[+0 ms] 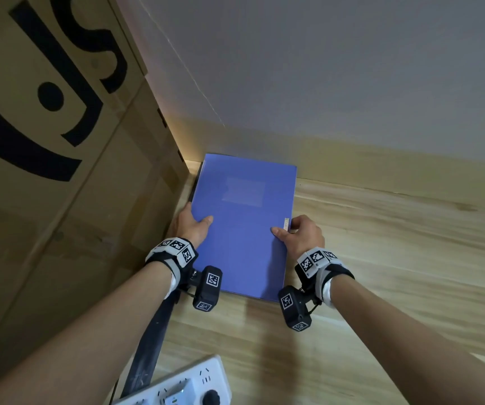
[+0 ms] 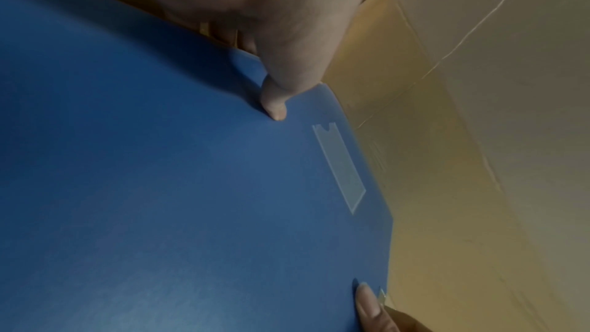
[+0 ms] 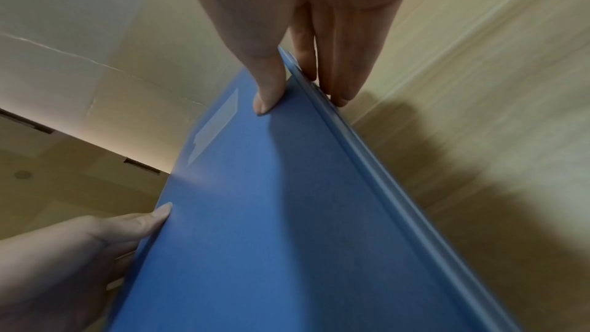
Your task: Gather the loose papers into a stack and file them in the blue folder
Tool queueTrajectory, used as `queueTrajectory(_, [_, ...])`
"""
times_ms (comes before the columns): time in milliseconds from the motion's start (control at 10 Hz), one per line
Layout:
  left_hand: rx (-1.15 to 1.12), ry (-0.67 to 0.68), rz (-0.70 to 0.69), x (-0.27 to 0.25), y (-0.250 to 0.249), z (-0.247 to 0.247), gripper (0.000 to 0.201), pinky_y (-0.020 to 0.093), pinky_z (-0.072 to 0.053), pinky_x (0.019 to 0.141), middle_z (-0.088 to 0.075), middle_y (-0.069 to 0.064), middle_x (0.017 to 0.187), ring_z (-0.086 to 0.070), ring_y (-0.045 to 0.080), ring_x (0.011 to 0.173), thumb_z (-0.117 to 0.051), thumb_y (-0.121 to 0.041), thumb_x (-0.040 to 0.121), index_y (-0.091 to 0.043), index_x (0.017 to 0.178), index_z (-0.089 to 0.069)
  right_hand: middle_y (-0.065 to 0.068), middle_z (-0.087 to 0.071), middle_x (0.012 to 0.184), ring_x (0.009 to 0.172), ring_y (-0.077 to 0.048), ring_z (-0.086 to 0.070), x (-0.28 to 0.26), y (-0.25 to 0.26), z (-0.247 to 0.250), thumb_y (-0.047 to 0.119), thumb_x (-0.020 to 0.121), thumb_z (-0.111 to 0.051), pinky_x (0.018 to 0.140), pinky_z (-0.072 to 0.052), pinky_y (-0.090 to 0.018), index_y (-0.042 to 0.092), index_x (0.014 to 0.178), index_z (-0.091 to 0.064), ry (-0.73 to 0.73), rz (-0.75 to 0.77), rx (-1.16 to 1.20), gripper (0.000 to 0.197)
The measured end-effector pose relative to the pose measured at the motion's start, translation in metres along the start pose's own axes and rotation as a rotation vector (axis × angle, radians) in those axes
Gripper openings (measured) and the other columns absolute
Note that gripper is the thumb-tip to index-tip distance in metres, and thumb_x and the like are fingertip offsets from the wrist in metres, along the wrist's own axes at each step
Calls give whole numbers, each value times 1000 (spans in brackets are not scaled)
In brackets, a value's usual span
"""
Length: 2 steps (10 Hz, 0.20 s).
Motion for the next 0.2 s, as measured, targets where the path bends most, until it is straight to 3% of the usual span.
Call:
queueTrajectory(100, [-12, 20, -5, 3, -3, 2, 63, 39, -47, 103, -54, 7, 143, -54, 32, 129, -70, -21, 89, -12, 145, -43, 0, -64, 98, 97, -26, -62, 0, -1, 1, 46, 76, -76, 75, -41, -28, 14, 107, -60, 31, 1, 36, 48])
queueTrajectory(200, [53, -47, -52, -5, -14, 5, 83, 49, -39, 113, -36, 8, 157, -39, 32, 142, -69, -21, 85, -19, 155, -24, -4, -63, 124, 115, -25, -59, -1, -5, 10, 49, 82, -69, 92, -45, -32, 13, 130, -53, 46, 18, 97, 62])
Point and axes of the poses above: each hand's wrist, its own x-axis towards the middle knuckle, its own z-axis out of the back of the hand, y = z × x, the point moved 1 cm from there along x, towards the middle knuckle
